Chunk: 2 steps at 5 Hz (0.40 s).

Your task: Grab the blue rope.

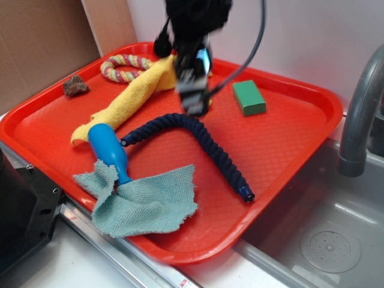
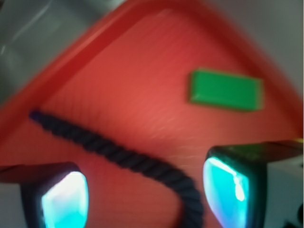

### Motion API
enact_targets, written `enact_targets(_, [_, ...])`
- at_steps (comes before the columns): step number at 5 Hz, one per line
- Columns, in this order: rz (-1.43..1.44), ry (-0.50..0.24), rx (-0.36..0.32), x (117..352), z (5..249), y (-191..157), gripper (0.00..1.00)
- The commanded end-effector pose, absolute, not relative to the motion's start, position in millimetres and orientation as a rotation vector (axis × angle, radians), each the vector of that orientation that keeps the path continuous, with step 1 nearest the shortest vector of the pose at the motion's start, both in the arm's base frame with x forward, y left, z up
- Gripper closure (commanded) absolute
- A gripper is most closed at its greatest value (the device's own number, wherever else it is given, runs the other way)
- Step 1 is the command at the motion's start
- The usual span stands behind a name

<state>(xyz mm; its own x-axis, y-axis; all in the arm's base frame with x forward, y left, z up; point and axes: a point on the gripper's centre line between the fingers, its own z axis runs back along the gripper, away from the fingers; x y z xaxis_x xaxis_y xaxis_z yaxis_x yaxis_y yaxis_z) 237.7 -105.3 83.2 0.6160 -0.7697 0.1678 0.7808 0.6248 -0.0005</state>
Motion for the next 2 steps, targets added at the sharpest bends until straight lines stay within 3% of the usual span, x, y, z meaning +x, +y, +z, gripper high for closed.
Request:
enact_targets(1, [-0.868,-0.145,-0.103,233.3,64.9,-102.2,0.0])
enact_targets(2, [-0.749,0.003,-0.081,231.8,54.6,-89.4,0.0])
